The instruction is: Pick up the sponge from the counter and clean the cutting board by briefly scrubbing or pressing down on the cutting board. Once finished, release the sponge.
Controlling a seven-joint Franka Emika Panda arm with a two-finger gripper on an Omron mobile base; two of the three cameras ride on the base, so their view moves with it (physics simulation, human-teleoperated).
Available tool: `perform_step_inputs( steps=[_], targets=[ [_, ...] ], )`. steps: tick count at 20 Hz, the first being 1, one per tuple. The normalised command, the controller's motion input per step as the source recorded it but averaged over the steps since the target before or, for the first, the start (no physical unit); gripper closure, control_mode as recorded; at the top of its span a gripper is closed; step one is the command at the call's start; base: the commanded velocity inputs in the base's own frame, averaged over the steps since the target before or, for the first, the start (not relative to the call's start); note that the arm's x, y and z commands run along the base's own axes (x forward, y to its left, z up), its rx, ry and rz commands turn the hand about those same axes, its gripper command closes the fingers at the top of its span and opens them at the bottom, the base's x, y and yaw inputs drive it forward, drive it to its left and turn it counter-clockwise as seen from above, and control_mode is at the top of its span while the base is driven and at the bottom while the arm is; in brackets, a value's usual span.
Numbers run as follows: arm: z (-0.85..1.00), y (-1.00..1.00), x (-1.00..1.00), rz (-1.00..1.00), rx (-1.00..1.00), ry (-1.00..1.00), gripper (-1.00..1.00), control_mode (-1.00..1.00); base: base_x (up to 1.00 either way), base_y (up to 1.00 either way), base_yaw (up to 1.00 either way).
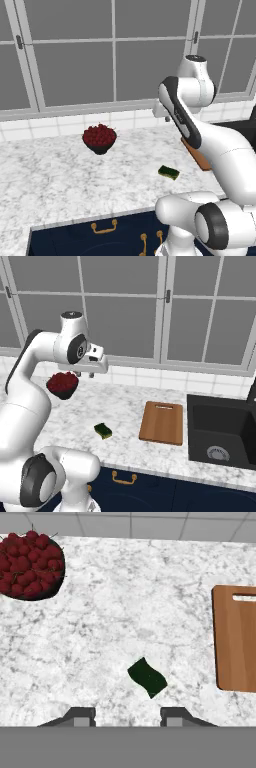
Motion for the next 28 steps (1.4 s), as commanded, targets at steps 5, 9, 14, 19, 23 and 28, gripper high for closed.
perform_step_inputs(
  steps=[5,9,14,19,23,28],
  targets=[
    [-0.17,-0.1,-0.1,0.17,-0.01,0.03,-1.0,-1.0,0.0,0.0,0.0],
    [-0.39,-0.2,-0.13,0.48,-0.13,0.08,-1.0,-1.0,0.0,0.0,0.0],
    [-0.69,-0.03,0.0,0.22,-0.13,0.1,-1.0,-1.0,0.0,0.0,0.0],
    [-0.72,0.0,-0.03,0.06,-0.02,0.05,-1.0,-1.0,0.0,0.0,0.0],
    [-0.53,0.0,0.0,0.0,0.0,0.0,-1.0,-1.0,0.0,0.0,0.0],
    [-0.51,0.0,0.0,0.0,0.0,0.0,-1.0,-1.0,0.0,0.0,0.0]
  ],
)
